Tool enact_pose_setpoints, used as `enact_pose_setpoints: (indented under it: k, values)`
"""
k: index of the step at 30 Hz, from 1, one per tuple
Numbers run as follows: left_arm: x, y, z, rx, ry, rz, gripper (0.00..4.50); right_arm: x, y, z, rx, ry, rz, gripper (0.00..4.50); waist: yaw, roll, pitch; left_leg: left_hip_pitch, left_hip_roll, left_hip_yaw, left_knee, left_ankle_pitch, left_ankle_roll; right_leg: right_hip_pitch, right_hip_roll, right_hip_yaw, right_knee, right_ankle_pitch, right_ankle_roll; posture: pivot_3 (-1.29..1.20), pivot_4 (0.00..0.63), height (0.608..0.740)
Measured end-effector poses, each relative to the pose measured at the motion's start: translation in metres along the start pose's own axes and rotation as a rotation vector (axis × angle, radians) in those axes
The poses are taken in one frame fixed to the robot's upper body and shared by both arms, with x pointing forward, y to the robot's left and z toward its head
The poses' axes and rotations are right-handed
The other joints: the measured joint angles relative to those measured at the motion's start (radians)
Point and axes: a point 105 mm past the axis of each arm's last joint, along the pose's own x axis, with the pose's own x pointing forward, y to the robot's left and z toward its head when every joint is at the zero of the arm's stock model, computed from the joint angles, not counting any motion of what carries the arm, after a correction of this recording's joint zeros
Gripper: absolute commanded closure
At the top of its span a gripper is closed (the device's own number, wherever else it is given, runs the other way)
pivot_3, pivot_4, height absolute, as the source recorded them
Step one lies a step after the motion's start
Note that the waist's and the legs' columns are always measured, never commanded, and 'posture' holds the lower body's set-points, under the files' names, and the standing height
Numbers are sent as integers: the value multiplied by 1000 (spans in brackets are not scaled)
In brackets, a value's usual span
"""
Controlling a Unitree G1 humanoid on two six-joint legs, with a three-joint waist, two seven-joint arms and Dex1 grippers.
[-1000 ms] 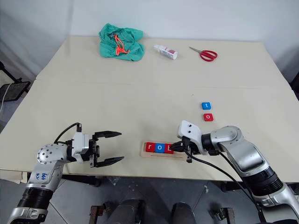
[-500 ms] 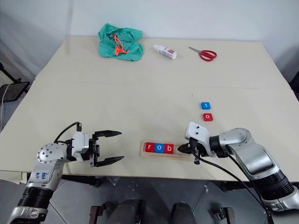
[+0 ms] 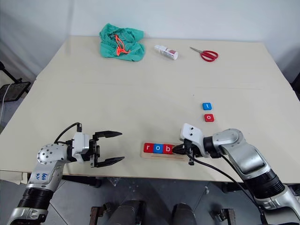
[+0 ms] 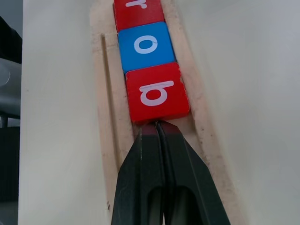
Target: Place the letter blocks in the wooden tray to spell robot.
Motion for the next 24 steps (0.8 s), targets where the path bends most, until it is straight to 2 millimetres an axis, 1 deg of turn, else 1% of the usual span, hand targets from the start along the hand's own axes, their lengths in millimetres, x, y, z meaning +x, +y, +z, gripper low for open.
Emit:
enact_pose_setpoints:
  k: [5,7,9,11,12,14,15,17,19,21,24]
  values:
    - [0,0,0,0,0,0,0,0,-1,0,2,0,-2,4465,0,0,0,0,0,0,0,0,0,0,0,0,0,0,0,0,150,740]
    - [0,0,0,0,0,0,0,-3,-4,0,10,-3,-30,4465,0,0,0,0,0,0,0,0,0,0,0,0,0,0,0,0,150,740]
    - [0,1,0,1,0,0,0,-17,-15,4,37,-21,-112,4465,2,0,0,0,0,0,0,0,0,0,0,0,0,0,0,0,150,740]
    - [0,2,0,3,1,-4,0,-35,-26,10,54,-56,-220,4465,5,0,0,0,0,0,0,0,0,0,0,0,0,0,0,0,150,740]
    - [0,3,1,8,0,-9,0,-46,-33,12,71,-78,-292,4302,6,0,0,0,0,-1,0,0,0,0,0,0,0,0,0,0,150,740]
    - [2,5,3,16,-5,-16,0,-61,-44,8,126,-124,-426,3840,6,0,0,0,0,0,0,0,0,0,0,0,0,0,0,0,150,740]
    - [3,7,4,19,-8,-17,0,-66,-47,3,158,-139,-478,3553,5,0,0,0,0,0,-1,0,0,0,0,0,0,0,0,0,150,740]
    - [4,8,4,19,-11,-22,0,-74,-49,-8,210,-158,-562,2836,4,0,0,0,-1,0,-1,0,0,0,0,0,0,0,0,0,150,740]
    - [4,8,2,9,-10,-29,0,-83,-51,-19,258,-167,-645,2160,4,0,0,0,-1,0,-1,0,0,0,0,0,0,0,0,0,150,740]
    - [6,8,2,10,-13,-42,0,-93,-51,-27,292,-184,-715,1446,2,0,0,0,0,1,-1,0,0,0,0,0,0,0,0,0,150,740]
    - [8,12,3,14,-17,-51,0,-102,-47,-32,326,-221,-800,446,2,0,0,0,0,1,-2,0,0,0,0,0,1,0,0,0,150,740]
